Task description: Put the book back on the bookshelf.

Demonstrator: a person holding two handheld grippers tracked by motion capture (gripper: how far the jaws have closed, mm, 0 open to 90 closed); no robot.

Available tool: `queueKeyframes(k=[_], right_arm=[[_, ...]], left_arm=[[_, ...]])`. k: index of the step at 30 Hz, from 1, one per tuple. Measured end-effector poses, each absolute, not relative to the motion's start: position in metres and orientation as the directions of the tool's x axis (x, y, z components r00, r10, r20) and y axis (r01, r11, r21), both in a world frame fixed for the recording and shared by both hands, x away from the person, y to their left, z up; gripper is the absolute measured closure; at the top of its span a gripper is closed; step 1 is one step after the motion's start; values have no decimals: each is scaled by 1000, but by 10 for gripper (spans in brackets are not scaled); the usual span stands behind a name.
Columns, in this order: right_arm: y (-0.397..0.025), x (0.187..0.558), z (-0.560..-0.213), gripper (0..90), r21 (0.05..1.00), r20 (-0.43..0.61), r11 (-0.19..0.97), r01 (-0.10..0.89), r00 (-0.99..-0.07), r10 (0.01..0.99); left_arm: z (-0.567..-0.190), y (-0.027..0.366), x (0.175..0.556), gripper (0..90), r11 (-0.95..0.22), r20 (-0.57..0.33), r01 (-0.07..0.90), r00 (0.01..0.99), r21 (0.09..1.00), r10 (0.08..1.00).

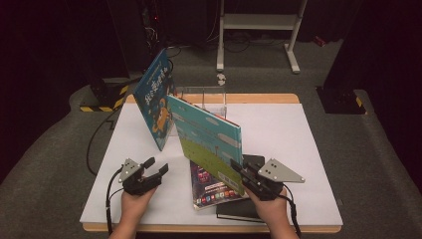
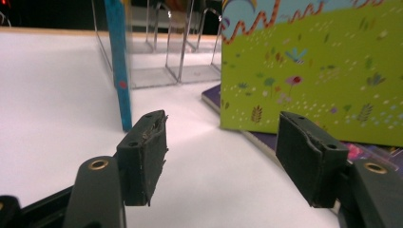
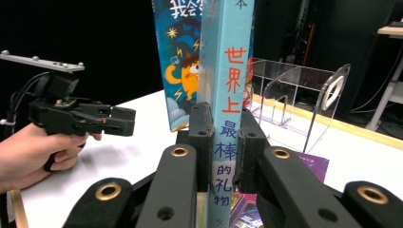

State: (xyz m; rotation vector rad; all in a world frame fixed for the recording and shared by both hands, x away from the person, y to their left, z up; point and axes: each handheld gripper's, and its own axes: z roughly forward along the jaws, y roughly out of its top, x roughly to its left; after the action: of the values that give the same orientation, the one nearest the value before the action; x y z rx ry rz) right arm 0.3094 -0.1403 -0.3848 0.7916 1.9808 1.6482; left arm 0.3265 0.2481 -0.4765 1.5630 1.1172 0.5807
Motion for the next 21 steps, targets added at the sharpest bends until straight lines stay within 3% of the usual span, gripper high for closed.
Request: queueKeyframes(k=[10, 21], right_arm=[[-143, 312, -383, 804, 983, 68, 77, 165, -722, 689], [-147, 308, -372, 805, 991, 16, 78, 107, -682, 731]], left_arm=[[-471, 240, 323, 285, -10, -151, 317, 480, 948, 864], [-465, 228, 322, 222, -7, -159, 308, 511, 951, 845]])
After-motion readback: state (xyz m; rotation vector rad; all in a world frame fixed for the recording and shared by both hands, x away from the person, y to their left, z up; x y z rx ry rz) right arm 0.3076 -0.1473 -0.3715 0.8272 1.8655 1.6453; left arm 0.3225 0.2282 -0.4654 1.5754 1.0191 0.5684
